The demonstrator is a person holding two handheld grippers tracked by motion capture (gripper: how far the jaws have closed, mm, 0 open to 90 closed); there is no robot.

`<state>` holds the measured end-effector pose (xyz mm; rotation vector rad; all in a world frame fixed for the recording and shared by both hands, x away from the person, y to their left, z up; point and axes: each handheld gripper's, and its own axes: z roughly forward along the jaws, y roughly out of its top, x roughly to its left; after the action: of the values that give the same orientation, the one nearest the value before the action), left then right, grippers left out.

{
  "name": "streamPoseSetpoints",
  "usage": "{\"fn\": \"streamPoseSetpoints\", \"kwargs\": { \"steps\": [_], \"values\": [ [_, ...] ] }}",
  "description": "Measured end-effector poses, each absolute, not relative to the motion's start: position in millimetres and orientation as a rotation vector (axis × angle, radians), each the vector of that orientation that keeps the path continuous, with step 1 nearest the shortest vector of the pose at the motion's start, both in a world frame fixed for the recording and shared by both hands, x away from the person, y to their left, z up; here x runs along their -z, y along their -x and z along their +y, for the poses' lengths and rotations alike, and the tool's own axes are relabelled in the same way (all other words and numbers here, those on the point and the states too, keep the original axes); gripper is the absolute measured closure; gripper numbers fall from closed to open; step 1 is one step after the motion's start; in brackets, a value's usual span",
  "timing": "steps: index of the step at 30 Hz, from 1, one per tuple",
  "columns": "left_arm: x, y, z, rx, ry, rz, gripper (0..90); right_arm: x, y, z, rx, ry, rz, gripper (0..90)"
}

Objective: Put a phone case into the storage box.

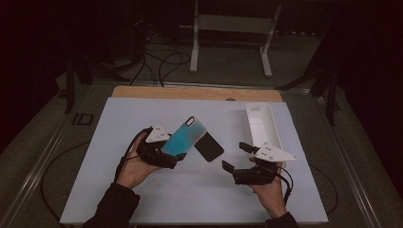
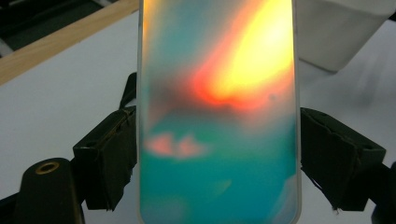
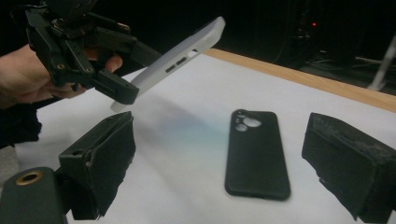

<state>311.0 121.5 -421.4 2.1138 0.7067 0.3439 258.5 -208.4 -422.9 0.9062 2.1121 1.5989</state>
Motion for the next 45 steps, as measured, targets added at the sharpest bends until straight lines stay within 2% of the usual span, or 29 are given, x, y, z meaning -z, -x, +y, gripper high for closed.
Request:
{"fn": "streamPoseSetpoints", "kwargs": {
  "steps": [9, 30, 35, 37, 38, 39, 40, 42, 43, 44, 45],
  "values": [
    [416, -302, 117, -0.361, -2.047, 0.662, 16.7, 413, -267, -192, -1.63, -0.904, 2.134, 9.7],
    [413, -284, 103, -0.377, -2.011, 0.551, 16.7, 394, -286, -152, -1.633, -0.913, 2.193, 11.0],
    [412, -282, 99, -0.388, -2.016, 0.533, 16.7, 394, -287, -146, -1.632, -0.936, 2.212, 16.1],
    [412, -282, 98, -0.389, -2.016, 0.53, 16.7, 394, -286, -144, -1.63, -0.956, 2.213, 23.0],
    [412, -282, 98, -0.387, -2.017, 0.527, 16.7, 394, -286, -144, -1.63, -0.956, 2.213, 23.0],
    [412, -282, 97, -0.388, -2.017, 0.526, 16.7, 394, -286, -142, -1.624, -0.981, 2.213, 30.3],
    [413, -282, 97, -0.389, -2.017, 0.526, 16.7, 394, -286, -142, -1.624, -0.981, 2.213, 30.3],
    [413, -282, 95, -0.388, -2.018, 0.522, 16.7, 393, -286, -140, -1.622, -1.017, 2.219, 38.2],
    [413, -281, 94, -0.386, -2.018, 0.52, 16.7, 393, -286, -140, -1.622, -1.017, 2.219, 38.2],
    [413, -281, 93, -0.388, -2.02, 0.516, 16.7, 393, -287, -139, -1.623, -1.044, 2.224, 44.7],
    [413, -281, 92, -0.391, -2.021, 0.515, 16.7, 393, -287, -139, -1.623, -1.044, 2.224, 44.7]
  ]
}}
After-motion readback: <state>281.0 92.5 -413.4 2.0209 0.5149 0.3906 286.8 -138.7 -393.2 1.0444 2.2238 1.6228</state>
